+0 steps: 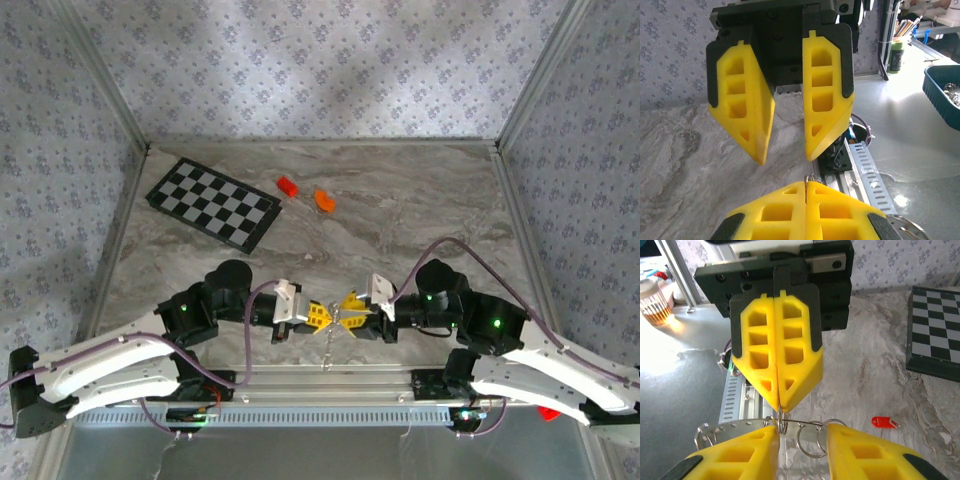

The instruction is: Put the keys on the keyring

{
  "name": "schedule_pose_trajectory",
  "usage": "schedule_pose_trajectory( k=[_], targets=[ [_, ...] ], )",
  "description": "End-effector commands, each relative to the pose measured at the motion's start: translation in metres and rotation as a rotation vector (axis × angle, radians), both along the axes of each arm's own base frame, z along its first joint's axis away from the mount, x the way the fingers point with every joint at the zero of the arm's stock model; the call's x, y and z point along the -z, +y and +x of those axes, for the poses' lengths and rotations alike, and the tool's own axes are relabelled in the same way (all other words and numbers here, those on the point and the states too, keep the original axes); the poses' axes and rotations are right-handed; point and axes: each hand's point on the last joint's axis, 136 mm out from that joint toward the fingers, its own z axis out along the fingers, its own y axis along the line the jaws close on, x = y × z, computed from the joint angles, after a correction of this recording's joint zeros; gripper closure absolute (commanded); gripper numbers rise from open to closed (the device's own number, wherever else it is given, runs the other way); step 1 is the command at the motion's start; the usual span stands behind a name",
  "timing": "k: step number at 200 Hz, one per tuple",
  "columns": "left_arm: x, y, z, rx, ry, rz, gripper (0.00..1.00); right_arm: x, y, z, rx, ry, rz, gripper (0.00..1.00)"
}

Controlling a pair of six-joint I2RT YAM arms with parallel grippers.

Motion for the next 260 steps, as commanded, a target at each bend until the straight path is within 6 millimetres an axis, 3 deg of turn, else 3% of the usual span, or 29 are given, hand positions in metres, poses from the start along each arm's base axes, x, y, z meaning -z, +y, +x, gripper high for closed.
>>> schedule_pose_trajectory(
  k=[1, 90, 202, 236, 260],
  targets=[
    [-0.031, 0.002, -0.001, -0.005, -0.07, -0.072, 1.0, -0.007, -0.004, -0.002, 0.002, -0.024, -0.012, 0.7],
    [-0.03, -0.001, -0.001, -0.011, -0.071, -0.068, 1.0, -0.002, 0.011, -0.002, -0.028, -0.029, 0.021, 0.79],
    [-0.032, -0.002, 0.007, -0.062, -0.077, -0.09, 1.0, 0.01, 0.013, -0.002, -0.017, -0.021, -0.008, 0.76],
    [-0.032, -0.003, 0.006, -0.053, -0.074, -0.088, 1.0, 0.013, 0.017, 0.001, -0.012, -0.024, -0.007, 0.88],
    [-0.031, -0.003, 0.005, -0.049, -0.074, -0.087, 1.0, 0.014, 0.019, 0.004, -0.004, -0.029, -0.01, 0.9]
  ],
)
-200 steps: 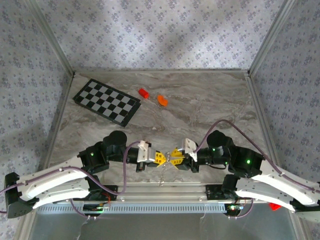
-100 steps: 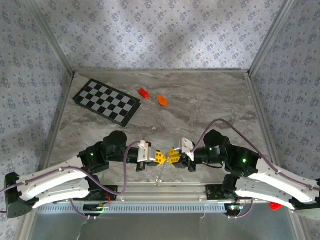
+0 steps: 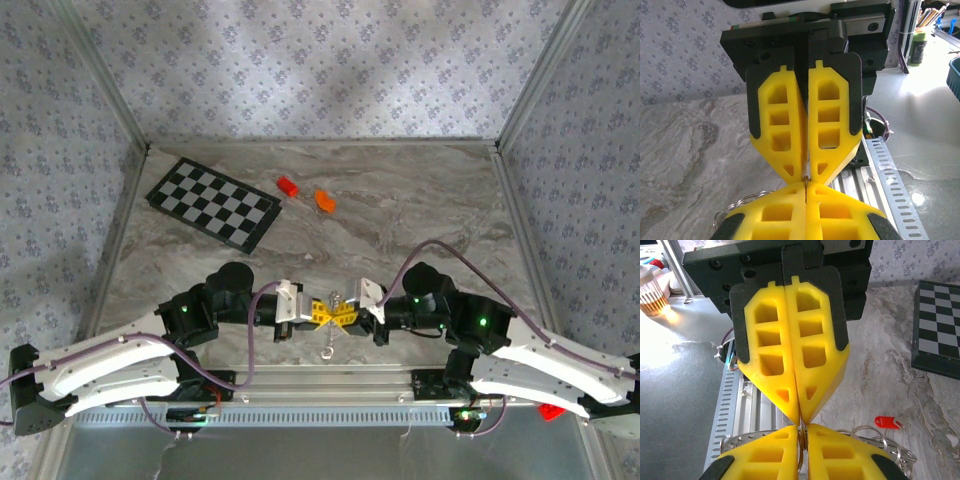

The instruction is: Put the keys on the keyring

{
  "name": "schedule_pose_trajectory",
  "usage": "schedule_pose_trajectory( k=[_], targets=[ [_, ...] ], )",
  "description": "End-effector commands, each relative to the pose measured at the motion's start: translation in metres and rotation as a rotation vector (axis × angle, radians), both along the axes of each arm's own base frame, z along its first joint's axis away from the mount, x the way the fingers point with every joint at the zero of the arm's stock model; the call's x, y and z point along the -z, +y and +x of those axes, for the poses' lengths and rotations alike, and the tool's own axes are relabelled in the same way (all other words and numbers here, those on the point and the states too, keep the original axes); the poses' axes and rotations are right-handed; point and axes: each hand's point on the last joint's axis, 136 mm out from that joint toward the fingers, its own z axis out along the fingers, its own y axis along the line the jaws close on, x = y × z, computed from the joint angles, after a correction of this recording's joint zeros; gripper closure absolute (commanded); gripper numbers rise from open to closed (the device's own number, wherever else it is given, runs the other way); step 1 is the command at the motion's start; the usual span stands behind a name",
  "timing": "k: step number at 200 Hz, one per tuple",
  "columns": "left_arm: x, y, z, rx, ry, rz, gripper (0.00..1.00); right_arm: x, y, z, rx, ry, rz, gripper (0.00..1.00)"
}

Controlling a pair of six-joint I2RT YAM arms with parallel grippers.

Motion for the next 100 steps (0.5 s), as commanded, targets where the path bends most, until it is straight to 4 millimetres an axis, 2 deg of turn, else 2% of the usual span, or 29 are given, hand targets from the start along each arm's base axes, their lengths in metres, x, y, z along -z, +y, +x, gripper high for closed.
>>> schedule_pose_trajectory(
  k=[1, 25, 65, 83, 100],
  targets=[
    [-0.034, -0.002, -0.005, 0.02, -0.045, -0.097, 1.0, -0.001, 0.004, 0.003, 0.01, -0.018, 0.011, 0.9],
    [-0.033, -0.002, -0.005, 0.019, -0.043, -0.094, 1.0, -0.002, 0.003, 0.006, 0.026, -0.029, 0.013, 1.0],
    [-0.034, -0.001, -0.008, 0.036, -0.032, -0.105, 1.0, -0.006, -0.005, 0.016, 0.091, -0.07, 0.023, 1.0],
    [-0.037, 0.001, -0.011, 0.042, -0.019, -0.122, 0.88, -0.015, -0.01, 0.015, 0.099, -0.092, 0.066, 1.0],
    [-0.04, 0.005, -0.012, 0.039, -0.017, -0.155, 0.82, -0.023, -0.013, 0.012, 0.093, -0.111, 0.111, 1.0]
  ],
)
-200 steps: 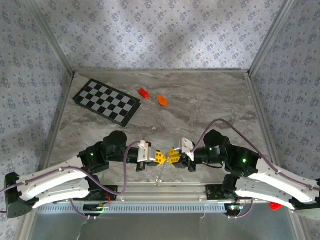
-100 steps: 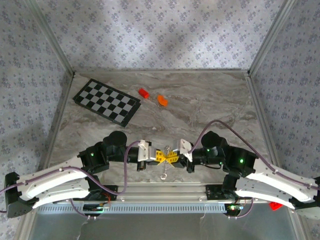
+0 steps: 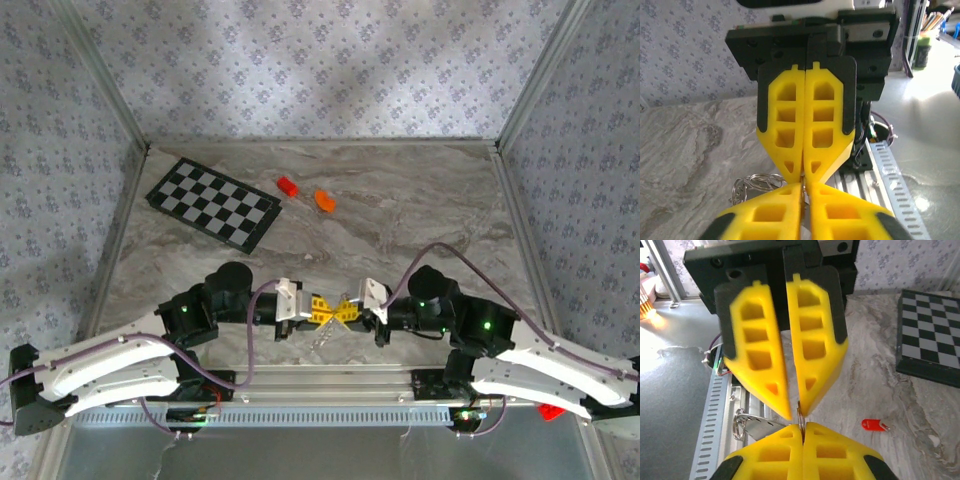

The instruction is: Put the keys on the keyring

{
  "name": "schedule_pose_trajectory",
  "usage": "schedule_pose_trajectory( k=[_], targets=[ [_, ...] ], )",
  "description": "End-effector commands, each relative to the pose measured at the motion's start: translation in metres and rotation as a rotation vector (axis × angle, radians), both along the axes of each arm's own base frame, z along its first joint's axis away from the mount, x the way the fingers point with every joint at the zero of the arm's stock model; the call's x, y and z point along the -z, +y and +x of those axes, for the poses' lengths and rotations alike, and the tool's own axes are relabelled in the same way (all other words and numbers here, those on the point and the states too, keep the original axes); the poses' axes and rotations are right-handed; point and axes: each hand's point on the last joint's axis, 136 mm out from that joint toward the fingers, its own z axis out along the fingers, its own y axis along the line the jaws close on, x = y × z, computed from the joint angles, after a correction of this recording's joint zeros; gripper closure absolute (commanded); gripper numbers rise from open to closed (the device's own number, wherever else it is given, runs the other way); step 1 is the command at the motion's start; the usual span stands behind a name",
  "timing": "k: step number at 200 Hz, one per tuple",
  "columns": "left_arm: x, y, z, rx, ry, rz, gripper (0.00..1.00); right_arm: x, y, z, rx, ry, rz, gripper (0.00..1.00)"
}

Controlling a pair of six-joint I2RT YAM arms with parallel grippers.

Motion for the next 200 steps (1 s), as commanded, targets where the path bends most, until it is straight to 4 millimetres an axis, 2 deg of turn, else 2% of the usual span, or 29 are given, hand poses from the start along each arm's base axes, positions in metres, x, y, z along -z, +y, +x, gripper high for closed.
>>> schedule_pose_trajectory(
  k=[1, 30, 66, 103, 132, 178, 200],
  targets=[
    [-0.032, 0.006, -0.014, 0.05, -0.02, -0.126, 0.82, -0.016, -0.006, 0.006, 0.04, -0.063, 0.074, 1.0],
    [-0.045, 0.016, -0.01, -0.003, -0.028, -0.203, 0.68, -0.026, -0.006, -0.002, -0.003, -0.086, 0.149, 1.0],
    [-0.061, 0.023, -0.018, 0.03, -0.012, -0.279, 0.62, -0.05, -0.007, -0.015, -0.066, -0.134, 0.348, 1.0],
    [-0.06, 0.018, -0.021, 0.054, 0.024, -0.289, 0.61, -0.073, -0.01, -0.027, -0.123, -0.169, 0.484, 1.0],
    [-0.066, 0.018, -0.019, 0.049, 0.035, -0.333, 0.62, -0.079, -0.009, -0.031, -0.151, -0.174, 0.509, 1.0],
    [-0.062, 0.016, -0.02, 0.057, 0.055, -0.334, 0.65, -0.09, -0.011, -0.037, -0.181, -0.188, 0.554, 1.0],
    [-0.064, 0.017, -0.023, 0.077, 0.056, -0.337, 0.67, -0.087, -0.008, -0.036, -0.185, -0.185, 0.546, 1.0]
  ],
)
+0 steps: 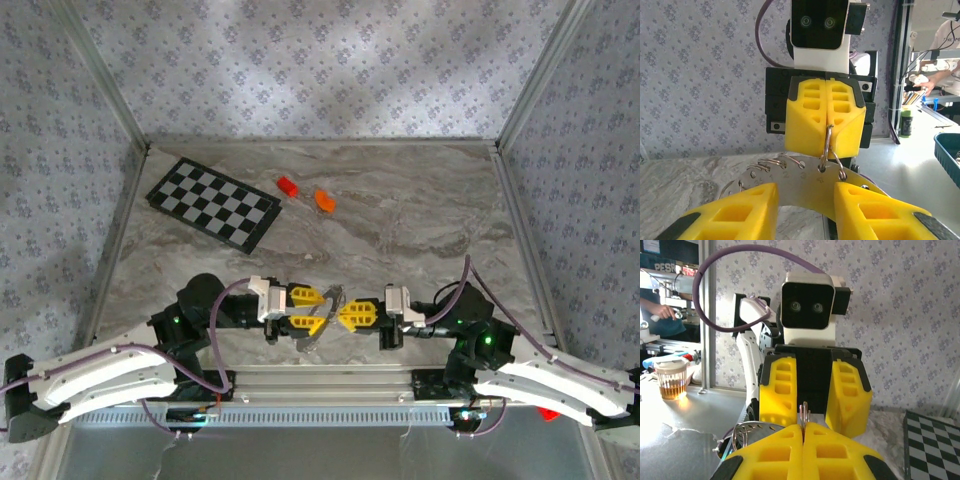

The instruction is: Put the keys on the keyring

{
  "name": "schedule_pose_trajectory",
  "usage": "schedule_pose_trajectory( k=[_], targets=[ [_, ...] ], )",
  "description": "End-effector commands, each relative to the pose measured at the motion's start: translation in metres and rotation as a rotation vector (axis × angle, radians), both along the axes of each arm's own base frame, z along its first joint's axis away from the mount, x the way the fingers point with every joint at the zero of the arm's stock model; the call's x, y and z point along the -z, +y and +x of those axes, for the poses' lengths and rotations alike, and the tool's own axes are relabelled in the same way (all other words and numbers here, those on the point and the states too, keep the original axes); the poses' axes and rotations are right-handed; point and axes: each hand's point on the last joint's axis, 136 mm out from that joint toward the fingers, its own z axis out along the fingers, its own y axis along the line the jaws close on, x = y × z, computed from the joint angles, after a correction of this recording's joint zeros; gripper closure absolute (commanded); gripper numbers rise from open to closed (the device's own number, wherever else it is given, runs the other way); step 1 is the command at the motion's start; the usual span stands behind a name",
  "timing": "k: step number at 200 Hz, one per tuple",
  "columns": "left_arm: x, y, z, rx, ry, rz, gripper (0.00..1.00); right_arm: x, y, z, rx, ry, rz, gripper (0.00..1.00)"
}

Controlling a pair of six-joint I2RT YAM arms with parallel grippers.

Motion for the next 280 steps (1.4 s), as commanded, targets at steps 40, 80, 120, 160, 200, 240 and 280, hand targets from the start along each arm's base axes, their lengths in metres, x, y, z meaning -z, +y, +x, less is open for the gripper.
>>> schedule_pose_trajectory(
  k=[40, 80, 120, 160, 200, 240, 280],
  targets=[
    [-0.019, 0.005, -0.014, 0.068, -0.009, -0.078, 0.71, -0.015, -0.002, -0.005, -0.027, -0.024, 0.066, 1.0],
    [-0.02, 0.003, -0.015, 0.081, -0.009, -0.082, 0.73, -0.015, -0.001, -0.006, -0.037, -0.022, 0.065, 1.0],
    [-0.021, -0.001, -0.016, 0.099, -0.014, -0.079, 0.74, -0.01, 0.0, -0.004, -0.026, -0.011, 0.047, 1.0],
    [-0.02, -0.005, -0.016, 0.11, -0.016, -0.068, 0.81, -0.009, 0.0, -0.004, -0.03, -0.01, 0.047, 1.0],
    [-0.02, -0.006, -0.015, 0.106, -0.018, -0.068, 0.92, -0.006, 0.001, -0.004, -0.027, -0.007, 0.033, 1.0],
    [-0.021, -0.004, -0.015, 0.095, -0.025, -0.06, 1.0, 0.005, 0.001, 0.0, -0.001, 0.007, -0.032, 1.0],
    [0.005, 0.004, 0.005, -0.054, -0.09, 0.086, 1.0, 0.006, -0.019, 0.007, 0.1, 0.02, -0.17, 0.37]
  ],
)
